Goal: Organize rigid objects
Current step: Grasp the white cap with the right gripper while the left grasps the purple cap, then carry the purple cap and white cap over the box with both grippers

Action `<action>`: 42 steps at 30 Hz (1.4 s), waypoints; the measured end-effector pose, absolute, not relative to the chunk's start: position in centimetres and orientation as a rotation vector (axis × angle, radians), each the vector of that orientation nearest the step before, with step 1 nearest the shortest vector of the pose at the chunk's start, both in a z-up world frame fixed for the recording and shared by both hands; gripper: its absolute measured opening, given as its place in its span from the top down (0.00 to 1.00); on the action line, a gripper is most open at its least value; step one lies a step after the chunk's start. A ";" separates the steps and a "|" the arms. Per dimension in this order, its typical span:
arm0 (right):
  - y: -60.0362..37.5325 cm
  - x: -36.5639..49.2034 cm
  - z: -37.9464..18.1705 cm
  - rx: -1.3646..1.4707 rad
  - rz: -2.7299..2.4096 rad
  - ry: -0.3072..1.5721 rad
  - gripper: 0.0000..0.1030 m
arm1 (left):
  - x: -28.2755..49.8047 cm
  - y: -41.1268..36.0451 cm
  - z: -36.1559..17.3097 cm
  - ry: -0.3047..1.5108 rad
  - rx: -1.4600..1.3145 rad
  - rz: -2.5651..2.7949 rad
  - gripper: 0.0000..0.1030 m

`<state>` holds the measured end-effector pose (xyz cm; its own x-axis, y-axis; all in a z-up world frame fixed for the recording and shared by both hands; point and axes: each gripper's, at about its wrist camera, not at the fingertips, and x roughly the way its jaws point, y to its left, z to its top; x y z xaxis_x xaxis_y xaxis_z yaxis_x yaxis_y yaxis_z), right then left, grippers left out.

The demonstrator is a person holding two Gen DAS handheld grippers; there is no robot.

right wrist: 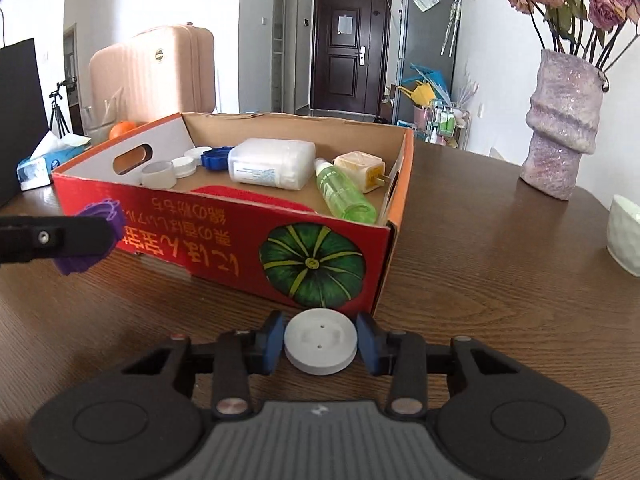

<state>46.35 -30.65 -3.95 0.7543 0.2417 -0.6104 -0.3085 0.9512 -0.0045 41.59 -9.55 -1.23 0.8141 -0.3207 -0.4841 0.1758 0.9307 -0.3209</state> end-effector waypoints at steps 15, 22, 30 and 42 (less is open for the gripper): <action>-31.0 43.5 -2.6 -0.049 0.297 0.571 0.63 | 39.5 -7.6 -0.4 0.563 -0.308 -0.169 0.45; -31.1 34.6 -0.9 0.059 0.318 0.539 0.63 | 32.3 -5.1 2.2 0.534 -0.285 -0.111 0.45; -29.5 26.2 1.8 0.037 0.329 0.456 0.63 | 24.5 -3.8 4.8 0.456 -0.277 -0.135 0.45; -28.0 18.5 5.3 0.027 0.334 0.317 0.63 | 18.2 -3.0 6.6 0.374 -0.271 -0.168 0.45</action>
<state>18.46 -28.03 5.33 0.8959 0.3261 -0.3016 -0.3177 0.9450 0.0778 18.21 -3.02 6.64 0.9176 -0.2115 -0.3366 0.1121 0.9501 -0.2912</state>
